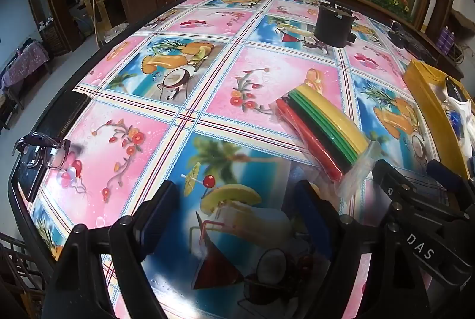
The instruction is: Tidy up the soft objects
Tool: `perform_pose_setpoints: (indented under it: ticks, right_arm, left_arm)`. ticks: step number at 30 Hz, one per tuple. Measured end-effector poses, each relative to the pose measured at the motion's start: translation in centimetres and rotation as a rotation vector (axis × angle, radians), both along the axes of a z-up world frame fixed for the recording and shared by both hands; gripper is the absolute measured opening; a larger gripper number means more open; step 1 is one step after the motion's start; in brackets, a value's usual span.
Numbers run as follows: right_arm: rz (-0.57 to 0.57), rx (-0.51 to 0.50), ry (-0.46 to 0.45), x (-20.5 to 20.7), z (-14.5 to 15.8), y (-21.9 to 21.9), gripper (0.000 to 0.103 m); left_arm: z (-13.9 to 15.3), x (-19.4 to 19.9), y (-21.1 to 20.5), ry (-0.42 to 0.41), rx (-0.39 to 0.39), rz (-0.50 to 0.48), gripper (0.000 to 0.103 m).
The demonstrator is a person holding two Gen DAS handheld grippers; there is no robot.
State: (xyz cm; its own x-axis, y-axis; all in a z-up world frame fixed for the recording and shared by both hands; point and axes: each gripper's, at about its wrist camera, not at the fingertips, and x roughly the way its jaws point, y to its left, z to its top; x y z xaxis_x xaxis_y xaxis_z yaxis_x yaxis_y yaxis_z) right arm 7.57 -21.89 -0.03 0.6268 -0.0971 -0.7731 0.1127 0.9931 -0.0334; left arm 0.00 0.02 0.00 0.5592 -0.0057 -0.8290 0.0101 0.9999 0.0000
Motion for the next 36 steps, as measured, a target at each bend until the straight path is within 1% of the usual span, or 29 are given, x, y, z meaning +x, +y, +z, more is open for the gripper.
perform_pose_setpoints:
  ticks: [2,3,11,15,19,36]
  right_arm:
    - [0.011,0.000,-0.006,-0.2,0.0,0.0,0.097]
    - [-0.006,-0.007,0.008,-0.1,0.0,0.1,0.097]
    - [-0.008,-0.010,0.009,-0.4,0.0,0.3,0.098]
    - [-0.025,-0.007,0.015,-0.8,0.0,0.5,0.103]
    - [-0.027,-0.008,0.014,-0.6,-0.2,-0.1,0.103]
    - [-0.029,-0.008,0.013,-1.2,-0.1,0.1,0.103]
  left_arm:
    - [0.0,0.0,0.0,0.003,0.004,0.000,0.082]
    - [0.0,0.0,0.0,0.003,0.005,0.000,0.082]
    - [0.0,0.0,0.0,0.003,0.005,0.000,0.082]
    - [0.0,0.0,0.0,0.002,0.005,-0.001,0.082]
    - [0.0,0.0,0.0,0.003,0.007,-0.001,0.082]
    - [0.0,0.0,0.0,0.003,0.008,-0.001,0.083]
